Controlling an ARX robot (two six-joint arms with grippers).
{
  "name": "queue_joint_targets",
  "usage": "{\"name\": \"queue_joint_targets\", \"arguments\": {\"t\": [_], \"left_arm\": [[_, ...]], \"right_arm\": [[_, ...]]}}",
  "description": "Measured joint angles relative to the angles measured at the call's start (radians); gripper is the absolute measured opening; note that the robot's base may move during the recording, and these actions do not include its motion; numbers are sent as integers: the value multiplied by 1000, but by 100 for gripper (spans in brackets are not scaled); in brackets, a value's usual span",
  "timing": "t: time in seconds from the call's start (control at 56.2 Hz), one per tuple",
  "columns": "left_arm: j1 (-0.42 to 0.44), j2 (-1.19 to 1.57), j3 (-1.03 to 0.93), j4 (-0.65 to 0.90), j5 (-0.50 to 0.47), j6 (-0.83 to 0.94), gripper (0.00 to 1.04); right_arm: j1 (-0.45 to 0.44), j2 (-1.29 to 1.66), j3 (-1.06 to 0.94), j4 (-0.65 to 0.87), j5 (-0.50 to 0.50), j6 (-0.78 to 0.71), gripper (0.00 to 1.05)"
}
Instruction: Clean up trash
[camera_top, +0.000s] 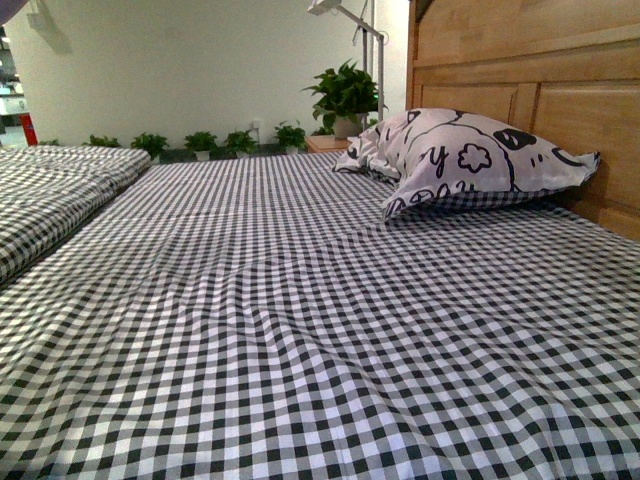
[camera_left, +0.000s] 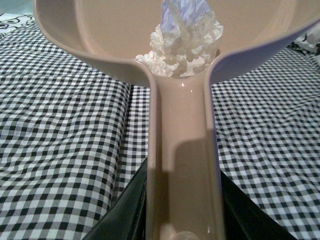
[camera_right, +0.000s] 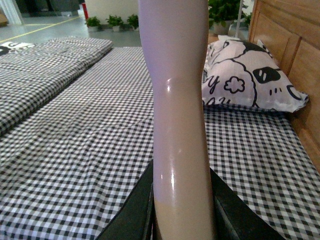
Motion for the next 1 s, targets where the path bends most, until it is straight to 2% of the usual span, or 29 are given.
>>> {"name": "queue_joint_targets", "arguments": {"t": [0.16, 0.213, 0.356, 0.604, 0.996], "left_arm": [[8, -108, -50, -42, 27, 0, 27], [16, -129, -63, -50, 27, 0, 27], [26, -174, -93, -68, 29, 0, 27], [25, -213, -117, -75, 37, 16, 27], [25, -214, -117, -76, 37, 16, 27]], "right_arm": [[-58, -53, -4, -18, -118, 21, 20], [-69, -62, -8, -23, -126, 26, 20], [-74, -75, -19, -30, -109, 41, 20], [-43, -105, -31, -51, 5, 81, 20], [-40, -109, -31, -55, 7, 89, 20]]}}
